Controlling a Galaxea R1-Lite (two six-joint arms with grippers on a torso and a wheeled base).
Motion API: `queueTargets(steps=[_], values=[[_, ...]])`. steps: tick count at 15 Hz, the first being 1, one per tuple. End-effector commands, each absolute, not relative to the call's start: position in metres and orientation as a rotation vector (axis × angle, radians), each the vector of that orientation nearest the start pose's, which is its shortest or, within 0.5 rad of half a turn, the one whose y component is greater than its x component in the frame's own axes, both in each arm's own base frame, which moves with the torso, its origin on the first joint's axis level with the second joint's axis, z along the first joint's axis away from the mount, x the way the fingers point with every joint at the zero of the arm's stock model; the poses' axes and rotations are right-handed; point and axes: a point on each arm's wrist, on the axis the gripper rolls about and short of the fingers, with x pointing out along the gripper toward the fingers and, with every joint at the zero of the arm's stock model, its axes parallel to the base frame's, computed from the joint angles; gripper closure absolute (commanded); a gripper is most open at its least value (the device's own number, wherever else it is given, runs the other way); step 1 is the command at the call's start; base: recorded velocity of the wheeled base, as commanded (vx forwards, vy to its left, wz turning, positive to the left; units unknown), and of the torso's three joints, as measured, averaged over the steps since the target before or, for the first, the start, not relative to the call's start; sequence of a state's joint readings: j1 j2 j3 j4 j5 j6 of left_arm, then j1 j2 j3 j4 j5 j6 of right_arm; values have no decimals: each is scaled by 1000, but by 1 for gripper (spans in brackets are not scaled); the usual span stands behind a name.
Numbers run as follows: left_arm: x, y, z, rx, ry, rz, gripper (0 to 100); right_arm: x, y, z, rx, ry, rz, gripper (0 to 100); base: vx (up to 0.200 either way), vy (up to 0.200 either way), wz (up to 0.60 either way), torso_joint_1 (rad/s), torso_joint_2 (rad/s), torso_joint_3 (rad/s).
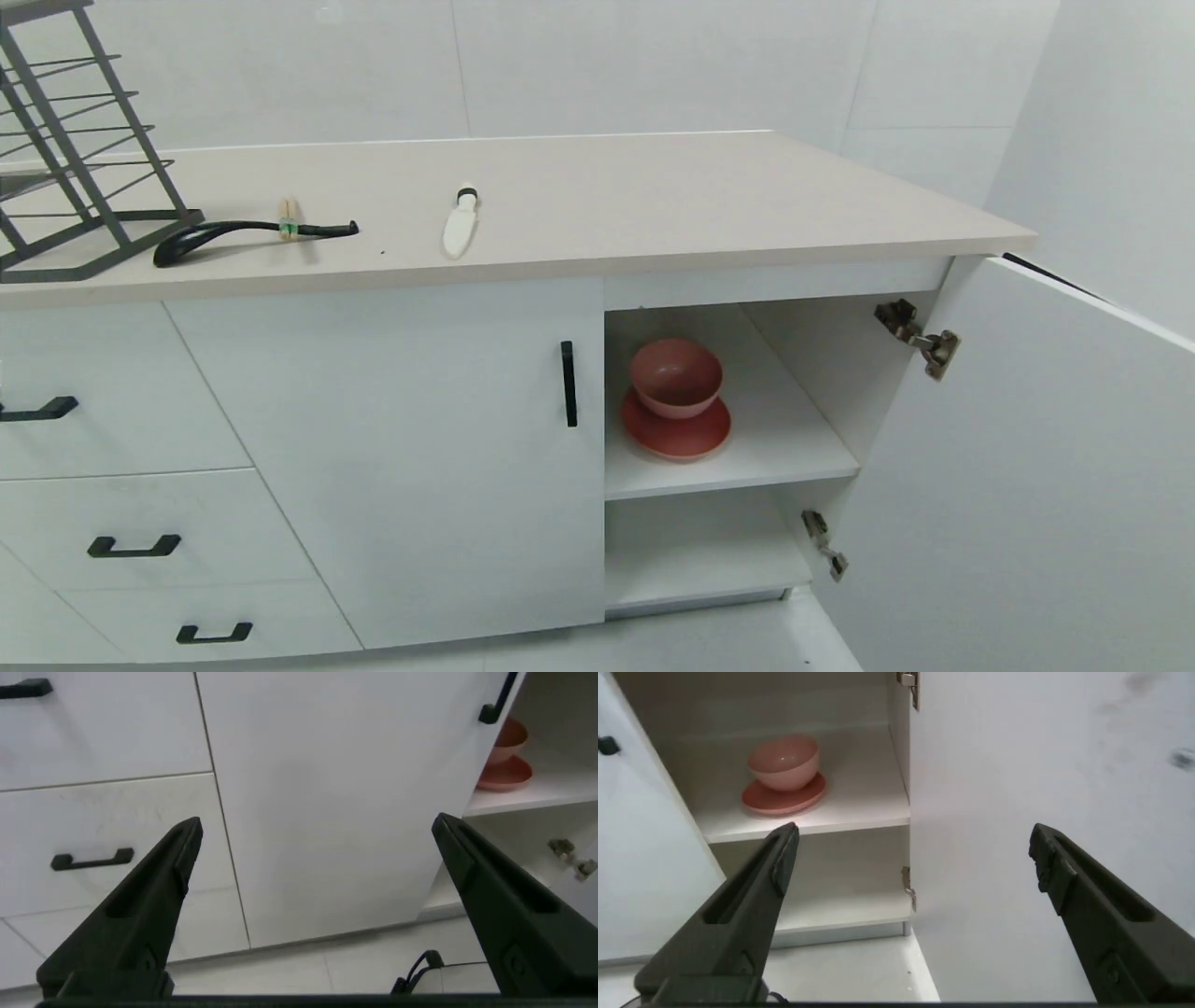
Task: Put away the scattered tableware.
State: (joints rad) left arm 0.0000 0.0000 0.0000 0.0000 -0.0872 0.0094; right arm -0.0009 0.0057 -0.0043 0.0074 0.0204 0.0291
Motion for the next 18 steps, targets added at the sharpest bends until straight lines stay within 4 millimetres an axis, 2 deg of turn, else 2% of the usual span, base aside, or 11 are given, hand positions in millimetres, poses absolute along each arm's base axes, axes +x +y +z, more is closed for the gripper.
queueTargets(steps=[1, 9, 10, 12, 18], values=[[-23, -2, 75, 8, 0, -83, 0, -22, 0, 76, 29, 13, 21, 0, -200, 0, 0, 12, 2, 2], [-23, -1, 75, 9, 0, -64, 0, -22, 0, 76, 32, 11, 20, 0, -200, -200, 0, 5, 1, 3], [-23, -1, 75, 9, 0, -66, 0, -22, 0, 76, 32, 11, 21, 100, -200, -200, 0, 2, 2, -2], [-23, -1, 75, 8, 0, -64, 0, -22, 0, 76, 31, 11, 21, 100, -200, -200, 0, 5, 0, 2], [-23, -1, 75, 5, 0, -63, 0, -22, 1, 76, 28, 11, 20, 100, 0, -200, 0, 2, -1, 3]])
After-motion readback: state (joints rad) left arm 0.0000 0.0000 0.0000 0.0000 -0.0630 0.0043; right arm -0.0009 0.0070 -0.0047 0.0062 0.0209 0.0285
